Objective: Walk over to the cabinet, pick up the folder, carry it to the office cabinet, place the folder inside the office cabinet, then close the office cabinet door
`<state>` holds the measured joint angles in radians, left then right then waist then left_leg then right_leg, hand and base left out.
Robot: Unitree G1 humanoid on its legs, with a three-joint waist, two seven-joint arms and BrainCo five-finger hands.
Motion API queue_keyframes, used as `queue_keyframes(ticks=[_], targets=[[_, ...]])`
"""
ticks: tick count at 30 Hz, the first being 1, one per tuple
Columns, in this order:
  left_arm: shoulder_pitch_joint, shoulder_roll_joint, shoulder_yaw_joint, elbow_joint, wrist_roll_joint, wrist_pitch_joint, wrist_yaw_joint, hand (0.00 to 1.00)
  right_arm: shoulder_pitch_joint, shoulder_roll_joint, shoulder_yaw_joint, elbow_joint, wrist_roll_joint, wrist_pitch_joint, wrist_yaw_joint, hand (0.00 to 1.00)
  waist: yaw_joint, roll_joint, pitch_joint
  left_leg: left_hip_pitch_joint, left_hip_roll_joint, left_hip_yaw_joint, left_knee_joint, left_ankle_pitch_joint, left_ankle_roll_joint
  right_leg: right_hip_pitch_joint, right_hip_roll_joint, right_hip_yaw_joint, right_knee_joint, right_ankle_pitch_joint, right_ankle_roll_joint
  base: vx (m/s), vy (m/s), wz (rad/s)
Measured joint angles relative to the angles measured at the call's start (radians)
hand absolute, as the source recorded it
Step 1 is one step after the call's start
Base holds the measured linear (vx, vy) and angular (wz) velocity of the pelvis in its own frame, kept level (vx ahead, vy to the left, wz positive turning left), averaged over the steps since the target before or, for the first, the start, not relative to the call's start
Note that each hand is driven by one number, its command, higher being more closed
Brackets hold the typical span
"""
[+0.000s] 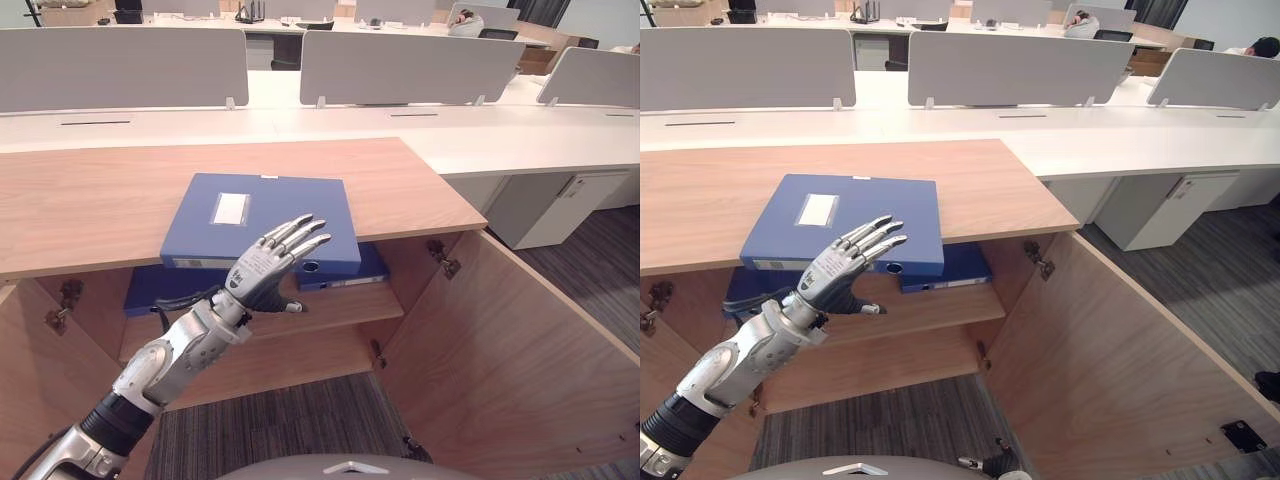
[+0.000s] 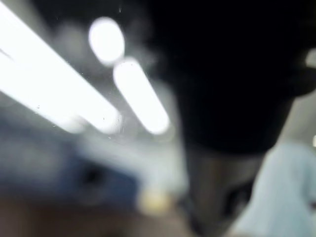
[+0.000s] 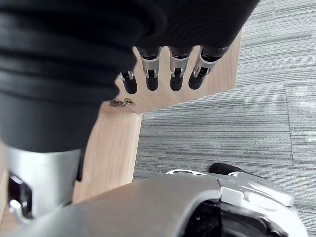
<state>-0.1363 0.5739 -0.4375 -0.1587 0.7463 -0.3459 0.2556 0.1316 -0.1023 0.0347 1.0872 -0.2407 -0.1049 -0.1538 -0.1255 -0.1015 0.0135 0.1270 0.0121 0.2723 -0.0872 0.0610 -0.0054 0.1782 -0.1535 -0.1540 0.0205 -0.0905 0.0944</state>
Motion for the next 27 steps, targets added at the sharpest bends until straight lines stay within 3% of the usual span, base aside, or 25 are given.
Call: queue_keyframes(ticks=[7, 15, 27], targets=[[-0.006, -0.038, -0.001, 0.06, 0.098, 0.036, 0.028, 0.0, -0.009, 0.003, -0.007, -0.004, 0.0, 0.0, 0.0, 0.0, -0.013, -0.001, 0.014, 0.0, -0.002, 0.0, 0.0, -0.001, 0.001, 0.0, -0.002, 0.0, -0.002, 0.001, 0.001, 0.0, 0.0, 0.0], [-0.006, -0.098, 0.006, 0.096, 0.218, 0.11, 0.094, 0.0, -0.01, 0.004, -0.009, -0.004, 0.002, 0.0, -0.001, 0.0, -0.015, 0.0, 0.016, 0.0, -0.002, 0.0, 0.0, -0.003, 0.001, 0.0, -0.002, 0.0, -0.006, 0.001, 0.001, 0.0, 0.0, 0.0], [0.006, -0.178, 0.056, 0.096, 0.243, 0.151, 0.117, 0.0, -0.01, 0.005, -0.009, -0.005, 0.018, 0.0, -0.001, 0.0, -0.015, 0.006, 0.02, -0.001, -0.002, 0.001, 0.0, -0.004, -0.001, 0.001, -0.001, 0.0, -0.007, 0.001, 0.001, 0.0, 0.0, 0.0]])
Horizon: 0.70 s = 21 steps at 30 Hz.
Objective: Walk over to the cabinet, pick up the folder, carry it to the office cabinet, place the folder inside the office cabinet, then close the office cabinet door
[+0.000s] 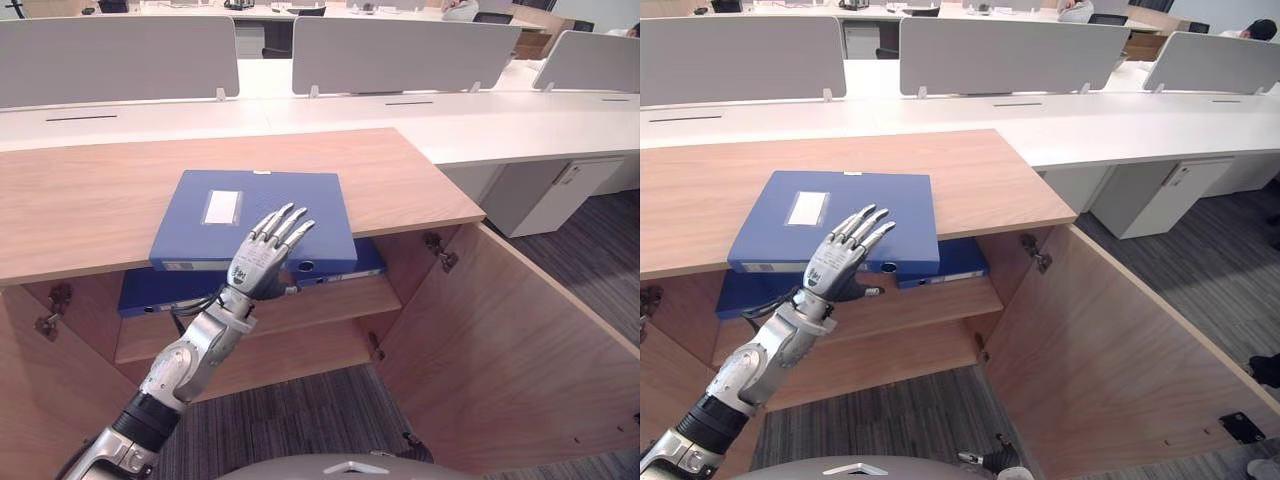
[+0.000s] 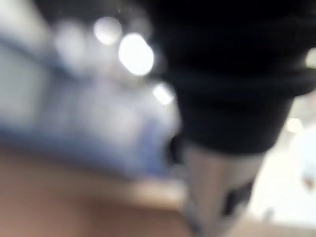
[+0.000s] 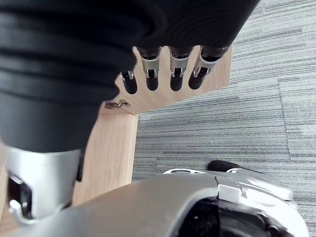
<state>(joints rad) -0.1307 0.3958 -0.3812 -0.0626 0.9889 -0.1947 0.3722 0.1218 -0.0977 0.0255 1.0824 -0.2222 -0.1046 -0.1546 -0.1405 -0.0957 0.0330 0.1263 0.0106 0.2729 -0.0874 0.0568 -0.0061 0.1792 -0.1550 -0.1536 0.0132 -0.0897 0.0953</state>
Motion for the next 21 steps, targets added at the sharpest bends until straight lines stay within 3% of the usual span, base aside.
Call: queue_keyframes(ticks=[8, 9, 21], targets=[[0.007, -0.026, 0.046, 0.009, 0.018, 0.036, 0.0, 0.0, 0.0, 0.0, 0.0, -0.003, 0.001, 0.001, 0.001, 0.0, 0.0, 0.005, 0.001, 0.0, 0.0, 0.0, 0.0, -0.001, -0.001, 0.003, 0.001, -0.001, -0.005, 0.0, 0.0, 0.0, 0.0, 0.0], [0.007, -0.029, 0.058, 0.019, 0.018, 0.043, 0.0, 1.0, 0.0, 0.0, 0.0, -0.004, 0.001, 0.002, 0.001, 0.0, 0.0, 0.005, 0.001, -0.001, 0.0, 0.0, 0.0, -0.002, -0.001, 0.003, 0.001, -0.001, -0.005, 0.0, 0.0, 0.0, 0.0, 0.0], [-0.004, -0.041, 0.133, 0.043, 0.047, 0.055, 0.016, 1.0, 0.001, -0.001, -0.017, -0.005, 0.001, 0.003, 0.002, 0.0, -0.003, 0.016, -0.005, -0.002, 0.001, 0.001, 0.0, -0.007, -0.002, 0.003, 0.003, 0.0, -0.008, 0.0, -0.001, 0.0, 0.0, 0.0]])
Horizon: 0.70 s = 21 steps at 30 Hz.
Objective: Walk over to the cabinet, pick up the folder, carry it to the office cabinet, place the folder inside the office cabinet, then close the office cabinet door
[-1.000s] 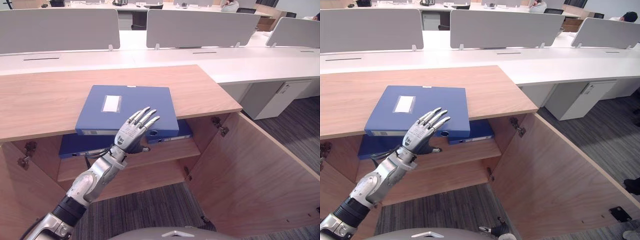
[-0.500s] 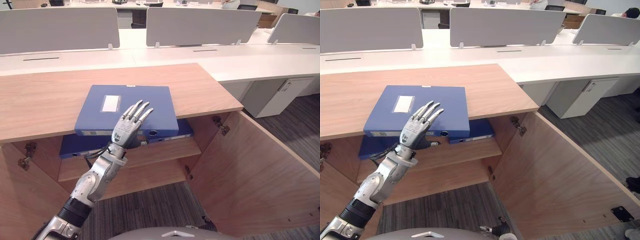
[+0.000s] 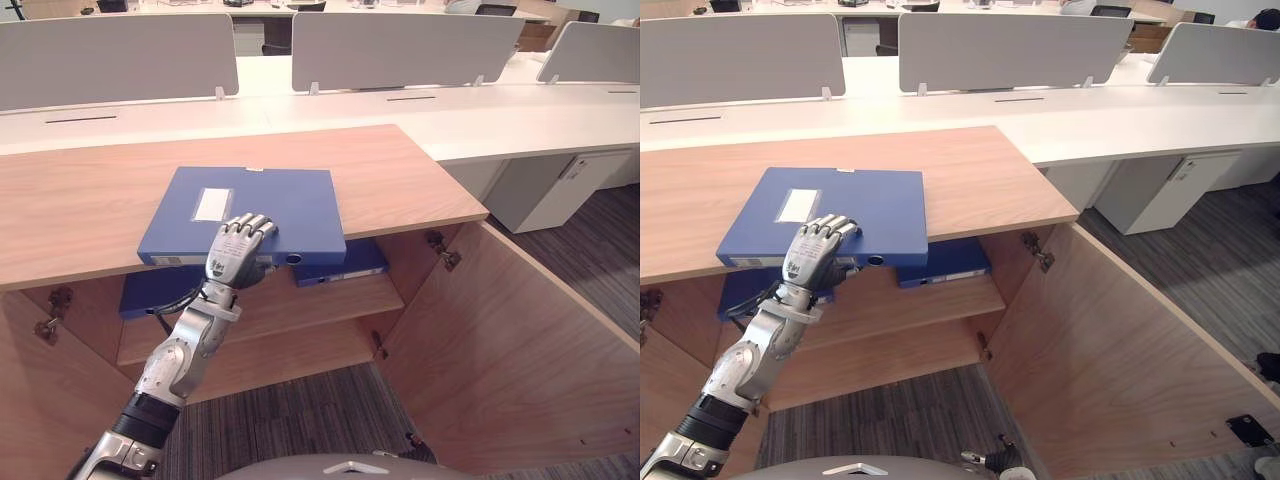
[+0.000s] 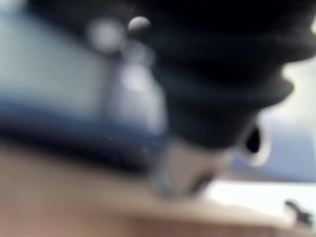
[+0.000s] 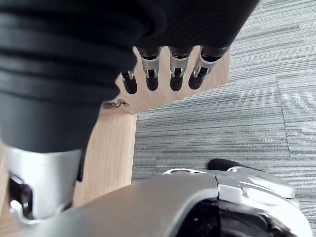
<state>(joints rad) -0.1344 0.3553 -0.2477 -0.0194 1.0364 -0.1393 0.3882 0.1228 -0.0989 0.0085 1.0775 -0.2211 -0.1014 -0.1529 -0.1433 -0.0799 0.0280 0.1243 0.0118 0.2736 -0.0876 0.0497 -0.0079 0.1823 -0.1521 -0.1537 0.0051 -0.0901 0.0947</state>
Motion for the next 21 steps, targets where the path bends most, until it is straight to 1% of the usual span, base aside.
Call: queue_keyframes(ticks=[3, 7, 10, 13, 15, 18, 19, 21], targets=[[-0.001, 0.0, 0.016, -0.005, -0.001, 0.001, 0.014, 1.0, 0.001, 0.0, -0.012, 0.0, 0.0, 0.0, 0.0, 0.0, -0.002, 0.007, -0.004, 0.0, 0.0, 0.0, 0.0, -0.001, 0.001, 0.001, 0.0, 0.0, -0.003, 0.0, 0.0, 0.0, 0.0, 0.0], [-0.001, -0.003, 0.019, -0.02, -0.01, 0.0, 0.02, 1.0, 0.001, 0.0, -0.012, 0.0, 0.0, 0.0, -0.001, 0.0, -0.002, 0.007, -0.005, 0.0, 0.0, 0.0, 0.0, -0.001, 0.001, 0.002, 0.001, 0.0, -0.005, 0.0, 0.0, 0.0, 0.0, 0.0], [0.001, -0.009, 0.019, -0.062, -0.023, 0.0, 0.018, 1.0, 0.002, 0.0, -0.01, -0.001, 0.0, 0.0, -0.002, 0.0, 0.0, 0.006, -0.006, -0.001, 0.0, 0.0, 0.0, -0.002, 0.002, 0.002, 0.0, 0.0, -0.006, 0.0, 0.0, 0.0, 0.0, 0.0], [0.031, -0.058, 0.02, -0.165, -0.079, 0.0, 0.019, 1.0, 0.012, -0.007, 0.019, -0.029, 0.001, 0.0, -0.006, 0.0, 0.002, 0.007, -0.009, -0.01, 0.002, 0.004, 0.0, -0.003, 0.002, -0.012, 0.001, 0.01, 0.001, 0.002, 0.003, 0.0, 0.0, -0.02], [0.055, -0.103, 0.016, -0.276, -0.154, -0.026, 0.038, 1.0, 0.028, -0.008, 0.031, -0.083, 0.021, -0.002, -0.015, 0.0, 0.005, 0.007, -0.01, -0.021, 0.002, 0.008, 0.0, -0.003, 0.002, -0.027, 0.001, 0.016, 0.01, 0.004, 0.006, 0.02, -0.002, -0.05], [0.059, -0.132, 0.013, -0.366, -0.239, -0.045, 0.068, 1.0, 0.03, -0.01, 0.065, -0.143, 0.023, -0.006, -0.038, 0.0, 0.006, 0.01, -0.013, -0.026, 0.006, 0.026, 0.0, -0.003, 0.002, -0.046, 0.004, 0.037, 0.019, 0.004, 0.006, 0.01, 0.002, -0.16], [0.06, -0.135, 0.013, -0.383, -0.254, -0.048, 0.073, 1.0, 0.034, -0.01, 0.068, -0.165, 0.023, -0.007, -0.042, 0.0, 0.002, 0.01, -0.013, -0.026, 0.006, 0.026, 0.0, -0.002, 0.002, -0.047, 0.004, 0.038, 0.02, 0.005, 0.005, 0.0, -0.007, -0.08], [0.077, -0.158, 0.014, -0.438, -0.295, -0.057, 0.096, 1.0, 0.055, 0.003, 0.076, -0.264, 0.023, -0.012, -0.049, 0.0, -0.001, 0.011, -0.013, -0.028, 0.007, 0.026, 0.0, 0.002, 0.007, -0.048, 0.008, 0.037, 0.02, 0.009, 0.004, 0.0, 0.0, 0.0]])
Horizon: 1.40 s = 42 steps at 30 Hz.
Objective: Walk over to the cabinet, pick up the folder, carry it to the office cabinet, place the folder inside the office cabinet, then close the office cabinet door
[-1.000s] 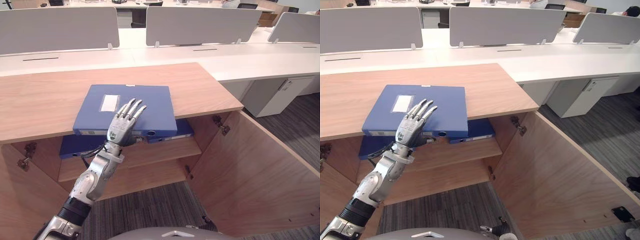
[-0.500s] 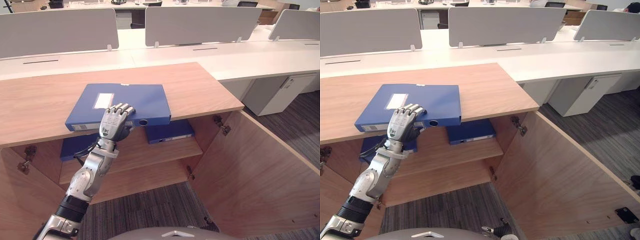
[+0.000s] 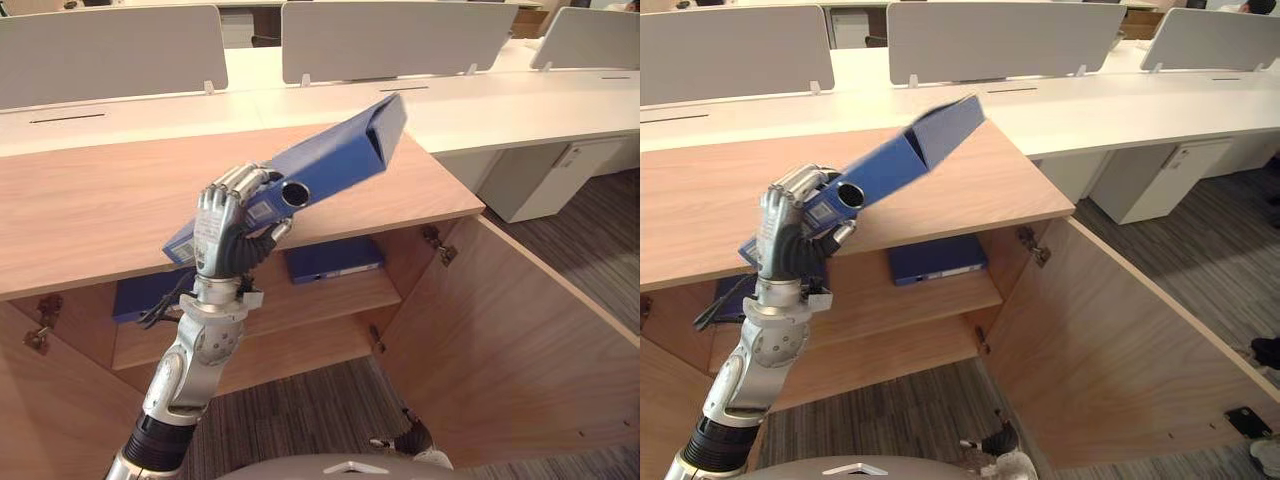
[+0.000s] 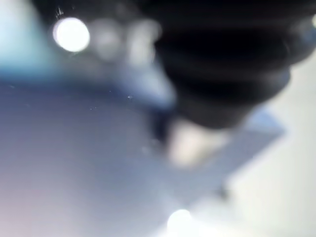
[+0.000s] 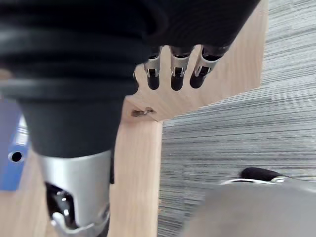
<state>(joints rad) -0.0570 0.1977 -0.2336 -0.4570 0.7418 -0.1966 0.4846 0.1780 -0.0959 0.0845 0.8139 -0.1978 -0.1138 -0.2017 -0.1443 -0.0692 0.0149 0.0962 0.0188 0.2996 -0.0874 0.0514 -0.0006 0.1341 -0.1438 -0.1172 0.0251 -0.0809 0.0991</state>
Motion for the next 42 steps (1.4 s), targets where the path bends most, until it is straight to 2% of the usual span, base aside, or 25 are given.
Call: queue_keyframes(ticks=[3, 6, 10, 16, 19, 24, 30, 31, 35, 42], targets=[[0.02, -0.014, 0.007, -0.057, -0.034, -0.003, 0.035, 1.0, 0.016, 0.013, 0.023, -0.116, 0.0, -0.016, -0.007, 0.0, 0.005, 0.002, -0.001, -0.013, 0.005, -0.001, 0.0, 0.006, -0.001, -0.015, 0.006, 0.0, 0.004, 0.005, -0.005, -0.02, -0.005, 0.0], [0.047, -0.031, 0.059, -0.119, -0.072, -0.008, 0.072, 1.0, 0.025, 0.054, 0.038, -0.274, 0.001, -0.033, -0.023, 0.0, 0.006, 0.008, -0.001, -0.025, 0.009, -0.002, 0.0, 0.013, -0.001, -0.032, 0.009, 0.0, 0.016, 0.008, -0.007, -0.06, -0.009, 0.0], [0.09, -0.062, 0.108, -0.197, -0.156, -0.021, 0.118, 1.0, 0.057, 0.063, 0.05, -0.503, 0.016, -0.062, -0.03, 0.0, 0.01, 0.014, -0.001, -0.025, 0.008, -0.004, 0.0, 0.01, -0.006, -0.034, 0.007, -0.001, 0.02, 0.009, -0.007, -0.05, 0.016, 0.02], [0.186, -0.096, 0.118, -0.279, -0.37, -0.096, 0.114, 1.0, 0.095, 0.092, 0.018, -0.857, 0.093, -0.113, -0.049, 0.0, 0.012, 0.016, -0.001, -0.043, 0.008, -0.004, 0.0, 0.015, -0.008, -0.055, 0.006, -0.002, 0.02, 0.004, -0.014, -0.02, 0.013, -0.01], [0.239, -0.104, 0.115, -0.278, -0.469, -0.105, 0.08, 1.0, 0.096, 0.091, 0.001, -0.976, 0.131, -0.133, -0.049, 0.0, 0.012, 0.014, -0.001, -0.043, 0.007, -0.002, 0.0, 0.021, 0.002, -0.056, 0.006, -0.001, 0.017, 0.012, -0.003, 0.01, 0.006, -0.01], [0.288, -0.118, 0.086, -0.26, -0.667, -0.113, -0.043, 1.0, 0.077, 0.083, -0.024, -1.127, 0.174, -0.165, -0.047, 0.0, 0.015, 0.01, 0.001, -0.044, 0.007, -0.002, 0.0, 0.022, 0.003, -0.055, 0.006, -0.001, 0.013, 0.018, 0.001, 0.01, 0.005, -0.01], [0.287, -0.119, 0.071, -0.191, -0.782, -0.119, -0.148, 1.0, 0.003, 0.044, -0.032, -1.189, 0.242, -0.176, -0.023, 0.0, 0.019, 0.009, 0.003, -0.044, 0.006, -0.002, 0.0, 0.023, 0.004, -0.055, 0.005, -0.001, 0.013, 0.019, 0.003, 0.0, 0.0, 0.0], [0.287, -0.119, 0.071, -0.177, -0.8, -0.119, -0.169, 1.0, -0.011, 0.031, -0.036, -1.195, 0.267, -0.189, -0.016, 0.0, 0.023, 0.008, 0.004, -0.044, 0.007, -0.002, 0.0, 0.023, 0.004, -0.055, 0.005, -0.001, 0.013, 0.019, 0.003, 0.0, 0.0, 0.0], [0.287, -0.117, 0.064, -0.134, -0.867, -0.119, -0.256, 1.0, -0.059, -0.022, -0.048, -1.195, 0.412, -0.195, 0.069, 0.0, 0.031, 0.006, 0.006, -0.048, 0.005, -0.009, 0.0, 0.026, 0.006, -0.056, 0.004, -0.005, 0.013, 0.019, 0.003, 0.0, 0.012, 0.04], [0.286, -0.086, 0.069, -0.104, -0.894, -0.119, -0.345, 1.0, -0.094, -0.1, -0.056, -1.191, 0.564, -0.195, 0.199, 0.0, 0.033, 0.005, 0.007, -0.061, 0.001, -0.024, 0.0, 0.031, 0.009, -0.059, 0.002, -0.016, 0.013, 0.02, 0.004, 0.01, 0.015, 0.07]])
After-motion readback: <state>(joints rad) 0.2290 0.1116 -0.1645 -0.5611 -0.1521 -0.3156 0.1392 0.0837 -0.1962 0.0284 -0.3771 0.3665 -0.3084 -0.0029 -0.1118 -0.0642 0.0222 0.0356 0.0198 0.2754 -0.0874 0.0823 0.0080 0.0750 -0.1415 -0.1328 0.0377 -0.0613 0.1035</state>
